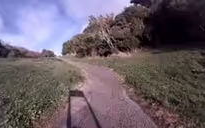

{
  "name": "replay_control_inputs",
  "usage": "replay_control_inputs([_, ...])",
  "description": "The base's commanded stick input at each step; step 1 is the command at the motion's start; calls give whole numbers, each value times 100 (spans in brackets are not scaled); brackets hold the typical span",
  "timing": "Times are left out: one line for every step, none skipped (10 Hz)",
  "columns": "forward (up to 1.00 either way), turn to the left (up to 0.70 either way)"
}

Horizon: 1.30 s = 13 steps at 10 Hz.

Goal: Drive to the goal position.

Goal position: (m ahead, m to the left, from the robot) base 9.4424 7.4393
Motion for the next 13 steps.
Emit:
replay_control_inputs([70, 0])
replay_control_inputs([70, 0])
replay_control_inputs([70, 0])
replay_control_inputs([70, 0])
replay_control_inputs([70, 0])
replay_control_inputs([70, 0])
replay_control_inputs([70, 0])
replay_control_inputs([70, 0])
replay_control_inputs([70, 1])
replay_control_inputs([70, 14])
replay_control_inputs([70, 14])
replay_control_inputs([70, 14])
replay_control_inputs([70, 9])
